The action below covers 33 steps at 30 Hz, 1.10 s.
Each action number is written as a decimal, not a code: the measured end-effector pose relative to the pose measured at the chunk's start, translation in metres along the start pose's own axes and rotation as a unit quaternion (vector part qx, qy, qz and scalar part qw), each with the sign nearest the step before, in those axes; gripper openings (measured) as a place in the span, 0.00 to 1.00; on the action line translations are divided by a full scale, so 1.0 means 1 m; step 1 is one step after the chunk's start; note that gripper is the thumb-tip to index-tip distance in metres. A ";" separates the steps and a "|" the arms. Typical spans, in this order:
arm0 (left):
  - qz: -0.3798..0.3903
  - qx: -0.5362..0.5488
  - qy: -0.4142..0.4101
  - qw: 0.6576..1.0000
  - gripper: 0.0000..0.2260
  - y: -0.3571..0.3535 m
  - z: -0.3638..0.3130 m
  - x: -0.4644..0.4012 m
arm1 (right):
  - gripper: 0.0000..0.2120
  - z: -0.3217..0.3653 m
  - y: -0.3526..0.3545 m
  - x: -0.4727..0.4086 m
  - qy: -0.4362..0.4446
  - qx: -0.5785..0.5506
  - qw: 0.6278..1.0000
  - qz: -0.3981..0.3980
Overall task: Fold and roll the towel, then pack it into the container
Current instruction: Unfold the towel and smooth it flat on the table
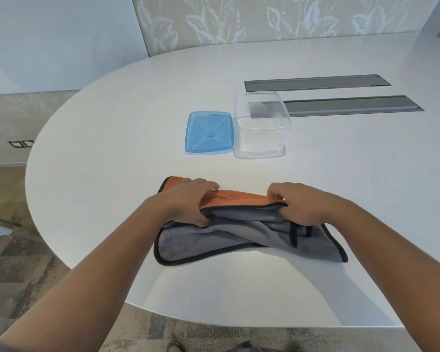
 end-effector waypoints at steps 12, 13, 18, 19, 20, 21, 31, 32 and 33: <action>-0.094 -0.139 0.016 0.986 0.11 0.017 -0.007 -0.004 | 0.16 -0.002 0.002 -0.015 -0.004 0.022 0.998 -0.062; -0.145 -0.154 0.017 0.977 0.09 0.021 -0.008 -0.004 | 0.15 0.000 0.007 -0.014 -0.005 0.022 0.994 -0.109; -0.386 -0.233 0.026 0.892 0.15 0.039 -0.012 0.004 | 0.16 0.008 0.032 -0.002 0.008 -0.043 0.934 -0.356; -0.418 -0.252 0.015 0.873 0.15 0.042 -0.014 0.007 | 0.17 0.009 0.034 0.001 0.022 -0.050 0.922 -0.383; -0.431 -0.266 0.007 0.862 0.15 0.043 -0.013 0.007 | 0.19 0.010 0.035 0.002 0.035 -0.049 0.915 -0.398; -0.416 -0.271 0.005 0.868 0.15 0.043 -0.013 0.007 | 0.19 0.010 0.036 0.004 0.039 -0.039 0.916 -0.396; -0.018 -0.155 0.019 0.988 0.13 0.018 -0.032 0.025 | 0.17 -0.003 0.018 0.015 0.015 -0.011 0.999 0.033; 0.015 -0.130 0.023 0.991 0.14 0.016 -0.033 0.027 | 0.16 -0.004 0.018 0.016 0.012 -0.001 0.999 0.041; 0.043 -0.110 0.021 0.993 0.15 0.014 -0.035 0.028 | 0.14 -0.005 0.018 0.017 0.009 0.007 0.999 0.048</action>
Point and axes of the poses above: each hand's wrist, its own x-axis away from the middle knuckle, its own y-axis out of the back of the hand, z = x × y, the point moved 4 cm from there along -x, towards the middle knuckle, and after that the axes turned 9 degrees about -y, right-handed, at the moved point
